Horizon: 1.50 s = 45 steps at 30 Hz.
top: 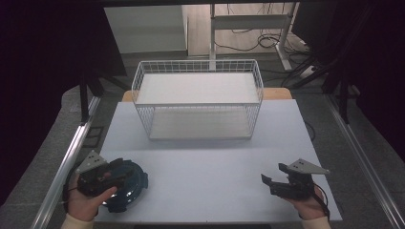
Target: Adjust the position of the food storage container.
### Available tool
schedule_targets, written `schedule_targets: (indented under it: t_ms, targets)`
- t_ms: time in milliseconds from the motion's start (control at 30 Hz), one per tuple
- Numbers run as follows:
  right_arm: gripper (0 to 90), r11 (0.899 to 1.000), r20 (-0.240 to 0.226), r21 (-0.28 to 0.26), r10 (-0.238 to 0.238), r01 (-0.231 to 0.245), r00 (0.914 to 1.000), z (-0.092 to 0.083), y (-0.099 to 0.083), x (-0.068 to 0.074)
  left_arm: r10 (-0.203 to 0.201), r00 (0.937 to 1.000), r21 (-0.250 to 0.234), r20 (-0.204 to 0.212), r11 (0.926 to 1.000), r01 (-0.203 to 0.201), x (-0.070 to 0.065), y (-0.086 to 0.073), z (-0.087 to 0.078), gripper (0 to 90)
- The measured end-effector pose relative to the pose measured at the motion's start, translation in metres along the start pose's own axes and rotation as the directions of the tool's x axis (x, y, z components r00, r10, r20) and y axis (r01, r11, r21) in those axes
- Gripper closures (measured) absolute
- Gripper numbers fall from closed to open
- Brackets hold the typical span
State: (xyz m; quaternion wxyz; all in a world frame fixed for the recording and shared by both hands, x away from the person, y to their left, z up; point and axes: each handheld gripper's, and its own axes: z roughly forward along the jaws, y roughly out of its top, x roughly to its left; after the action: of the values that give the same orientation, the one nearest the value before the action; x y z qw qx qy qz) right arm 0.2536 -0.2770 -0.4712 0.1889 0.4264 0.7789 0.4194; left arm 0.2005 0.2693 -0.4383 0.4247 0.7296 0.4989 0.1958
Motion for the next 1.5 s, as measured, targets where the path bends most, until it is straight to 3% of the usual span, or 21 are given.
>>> schedule_targets:
  t_ms: [200, 300, 333, 467, 600, 667, 733, 867, 900, 933, 967, 1000, 1100, 1200, 1267, 1400, 1500]
  targets:
    - [21.4, 1.000, -0.004, 0.009, -0.006, 0.006, 1.0000, 0.005, 0.002, 0.002, -0.016, 0.9990, 0.020, -0.041, 0.9997, 0.017, 0.008, -0.007, -0.009, 52.9]
    - [21.4, 1.000, -0.002, 0.010, -0.011, 0.011, 0.9999, 0.006, 0.002, 0.002, -0.014, 0.9994, 0.034, -0.033, 0.9993, 0.015, 0.012, -0.008, -0.011, 64.8]
    - [21.4, 1.000, -0.003, 0.015, -0.009, 0.009, 1.0000, 0.006, 0.002, 0.002, -0.013, 0.9994, 0.039, -0.031, 0.9992, 0.014, 0.014, -0.009, -0.012, 64.8]
    - [21.7, 1.000, -0.016, 0.027, -0.003, 0.003, 0.9999, 0.008, 0.001, 0.001, 0.009, 0.9988, 0.057, -0.049, 0.9984, -0.006, 0.017, -0.010, -0.016, 77.5]
    - [21.8, 1.000, -0.021, 0.026, -0.009, 0.009, 0.9997, 0.007, 0.001, 0.002, -0.011, 0.9988, 0.074, -0.047, 0.9972, 0.014, 0.022, -0.013, -0.020, 83.2]
    - [21.7, 1.000, -0.022, 0.026, -0.008, 0.009, 0.9997, 0.007, 0.001, 0.002, -0.017, 0.9979, 0.080, -0.062, 0.9966, 0.022, 0.027, -0.016, -0.023, 84.8]
    - [21.7, 1.000, -0.019, 0.029, -0.006, 0.006, 0.9998, 0.008, 0.000, 0.002, -0.041, 0.9926, 0.082, -0.114, 0.9954, 0.051, 0.039, -0.022, -0.032, 87.0]
    - [21.9, 0.999, -0.020, 0.035, -0.009, 0.010, 0.9998, 0.009, -0.001, 0.002, -0.073, 0.9879, 0.091, -0.137, 0.9921, 0.086, 0.050, -0.034, -0.039, 88.9]
    - [21.9, 0.999, -0.020, 0.035, -0.009, 0.010, 0.9998, 0.009, -0.001, 0.002, -0.083, 0.9849, 0.101, -0.152, 0.9900, 0.099, 0.054, -0.039, -0.040, 88.9]
    - [21.9, 0.999, -0.022, 0.037, -0.014, 0.014, 0.9997, 0.010, -0.001, 0.003, -0.106, 0.9766, 0.118, -0.187, 0.9845, 0.130, 0.061, -0.049, -0.042, 89.2]
    - [21.9, 0.999, -0.022, 0.037, -0.015, 0.016, 0.9996, 0.010, 0.000, 0.003, -0.114, 0.9721, 0.125, -0.205, 0.9820, 0.141, 0.063, -0.054, -0.043, 89.4]
    - [21.9, 0.999, -0.022, 0.037, -0.015, 0.016, 0.9996, 0.010, 0.000, 0.003, -0.114, 0.9721, 0.125, -0.205, 0.9820, 0.141, 0.063, -0.054, -0.043, 89.8]
    - [21.8, 0.999, -0.018, 0.040, -0.014, 0.015, 0.9997, 0.011, 0.000, 0.004, -0.135, 0.9625, 0.145, -0.235, 0.9743, 0.172, 0.071, -0.064, -0.045, 90.0]
    - [21.9, 0.999, -0.016, 0.036, -0.013, 0.014, 0.9998, 0.010, 0.000, 0.004, -0.145, 0.9638, 0.176, -0.224, 0.9665, 0.186, 0.074, -0.074, -0.044, 90.0]
    - [22.0, 0.999, -0.015, 0.036, -0.013, 0.013, 0.9998, 0.010, 0.000, 0.004, -0.146, 0.9680, 0.197, -0.204, 0.9624, 0.187, 0.075, -0.080, -0.041, 90.0]
    - [21.9, 0.999, -0.010, 0.040, -0.019, 0.020, 0.9998, 0.012, 0.000, 0.003, -0.168, 0.9660, 0.236, -0.196, 0.9480, 0.213, 0.076, -0.084, -0.029, 90.0]
    - [21.9, 0.999, -0.009, 0.035, -0.017, 0.018, 0.9998, 0.010, 0.000, 0.002, -0.179, 0.9658, 0.253, -0.188, 0.9413, 0.223, 0.075, -0.086, -0.025, 90.0]
